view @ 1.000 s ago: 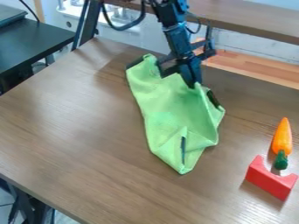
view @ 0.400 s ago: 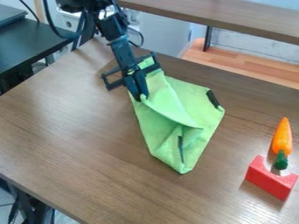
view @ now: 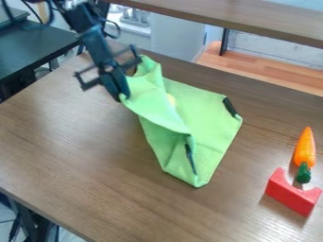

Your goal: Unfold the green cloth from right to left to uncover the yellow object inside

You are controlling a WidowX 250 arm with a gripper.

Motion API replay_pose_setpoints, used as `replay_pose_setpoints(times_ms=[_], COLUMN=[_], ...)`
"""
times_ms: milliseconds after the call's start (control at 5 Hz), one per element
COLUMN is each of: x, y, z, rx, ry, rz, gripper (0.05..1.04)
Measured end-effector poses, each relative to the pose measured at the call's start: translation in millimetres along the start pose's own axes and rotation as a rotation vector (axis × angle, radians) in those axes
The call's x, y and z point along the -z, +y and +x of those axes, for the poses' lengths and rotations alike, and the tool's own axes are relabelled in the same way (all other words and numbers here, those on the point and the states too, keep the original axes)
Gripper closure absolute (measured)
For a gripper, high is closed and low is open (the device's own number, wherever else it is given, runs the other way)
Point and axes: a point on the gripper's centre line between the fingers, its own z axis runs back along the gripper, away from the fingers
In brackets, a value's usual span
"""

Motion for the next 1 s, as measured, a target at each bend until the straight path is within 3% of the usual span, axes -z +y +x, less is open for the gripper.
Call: replay_pose_setpoints(times_ms=[600, 1000], x=[-30, -29], y=[37, 58], z=[-7, -3], rx=[0.002, -0.046], ry=[0.0, -0.026], rz=[0.008, 0.132], gripper=[1.014, 1.014])
